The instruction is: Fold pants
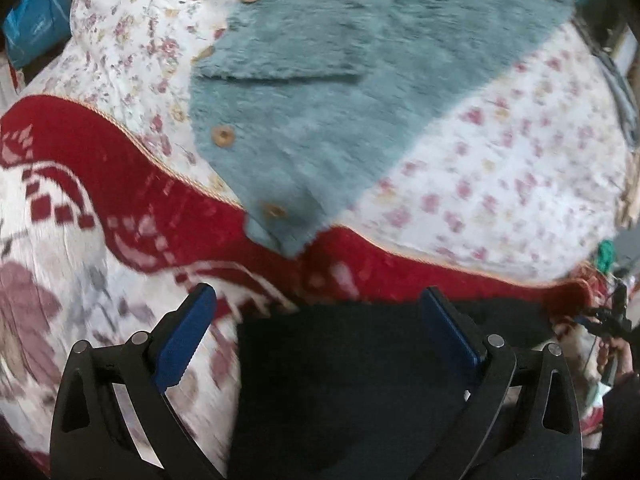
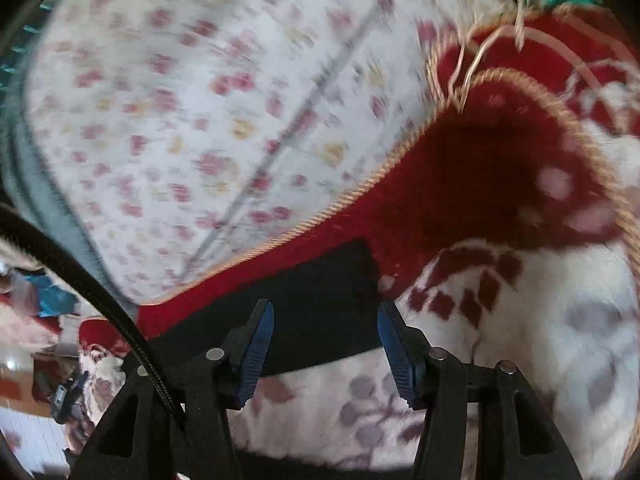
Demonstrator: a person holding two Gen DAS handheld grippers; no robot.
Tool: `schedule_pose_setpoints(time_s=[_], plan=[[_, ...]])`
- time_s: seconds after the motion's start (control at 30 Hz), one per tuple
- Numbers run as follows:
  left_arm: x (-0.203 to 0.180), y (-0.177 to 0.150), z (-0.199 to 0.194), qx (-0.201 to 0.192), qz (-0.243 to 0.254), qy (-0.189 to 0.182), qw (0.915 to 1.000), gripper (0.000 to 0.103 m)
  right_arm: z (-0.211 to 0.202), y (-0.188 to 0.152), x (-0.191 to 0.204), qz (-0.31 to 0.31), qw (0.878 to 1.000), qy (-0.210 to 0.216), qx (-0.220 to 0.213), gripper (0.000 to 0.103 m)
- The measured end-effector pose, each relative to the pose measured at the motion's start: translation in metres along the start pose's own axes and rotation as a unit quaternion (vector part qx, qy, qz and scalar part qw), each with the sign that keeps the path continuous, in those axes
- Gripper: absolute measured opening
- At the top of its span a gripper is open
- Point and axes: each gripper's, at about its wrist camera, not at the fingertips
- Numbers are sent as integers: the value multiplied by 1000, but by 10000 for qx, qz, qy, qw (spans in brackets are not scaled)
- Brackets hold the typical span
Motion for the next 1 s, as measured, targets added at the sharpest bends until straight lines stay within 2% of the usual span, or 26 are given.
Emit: schedule_pose_setpoints(time_s=[0.13, 0.27, 0.3, 0.37, 0.47, 0.6, 0.67, 0.77, 1.0], plan=[[22, 21, 35, 183, -333, -19, 9993, 102, 47, 27, -4, 54, 9994, -261, 199, 52], [31, 26, 75, 584, -638, -146, 9961, 100, 86, 43, -1, 64, 9969, -472, 619, 51], [32, 27, 83, 636, -679, -207, 9954, 97, 97, 44, -1, 60, 9952, -551, 807, 49], [34, 26, 96, 702, -693, -223, 9949, 97, 107, 43, -1, 93, 9938, -517, 980, 40], [38, 25, 108, 758, -682, -241, 9945, 97, 112, 39, 1, 32, 9946, -267, 1000, 37], [44, 31, 108, 685, -679, -344, 9947, 97, 118, 32, 0, -18, 9943, -349, 1010, 32], [49, 35, 106, 639, -721, -431, 9944, 97, 122, 32, 0, -58, 9941, -394, 1012, 22], [57, 39, 108, 729, -769, -484, 9932, 97, 121, 26, -2, -81, 9948, -445, 918, 14], [62, 32, 123, 1018, -597, -296, 9926, 96, 111, 9, -4, -184, 9965, -423, 700, 12]])
Point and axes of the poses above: each gripper's, at about its wrist camera, not at the fingertips, and z roughly the way its jaws point, x to its left, y to its top
